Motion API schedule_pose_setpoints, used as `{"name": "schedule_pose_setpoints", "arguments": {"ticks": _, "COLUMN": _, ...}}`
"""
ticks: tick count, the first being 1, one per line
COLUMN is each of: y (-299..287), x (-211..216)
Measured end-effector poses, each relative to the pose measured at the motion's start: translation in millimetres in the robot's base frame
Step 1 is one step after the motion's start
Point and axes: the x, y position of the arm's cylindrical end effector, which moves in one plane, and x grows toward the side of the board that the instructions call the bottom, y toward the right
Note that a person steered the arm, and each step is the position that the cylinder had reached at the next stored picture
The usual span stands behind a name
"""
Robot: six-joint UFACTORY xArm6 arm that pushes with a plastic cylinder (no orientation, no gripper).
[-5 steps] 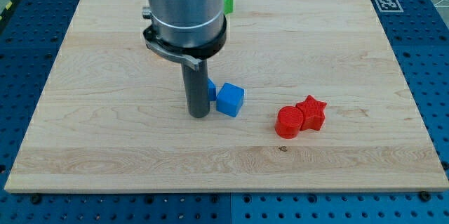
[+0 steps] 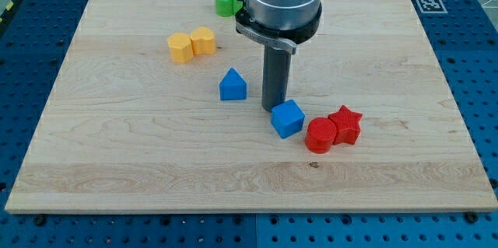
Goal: Push the blue cube towards the red circle
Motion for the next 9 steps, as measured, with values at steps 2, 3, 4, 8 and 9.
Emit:
{"name": "schedule_pose_setpoints", "arguments": {"ticks": 2, "y": 37.5, "x": -24.6}}
{"name": "schedule_pose_setpoints", "arguments": {"ticks": 3, "y": 50.1, "x": -3.5}}
{"name": "schedule_pose_setpoints", "arguments": {"ticks": 4, "y": 50.1, "x": 2.9}}
{"name": "schedule_pose_setpoints", "arguments": {"ticks": 8, "y": 47.6, "x": 2.9}}
{"name": "schedule_pose_setpoints", "arguments": {"ticks": 9, "y": 42.9, "x": 2.9}}
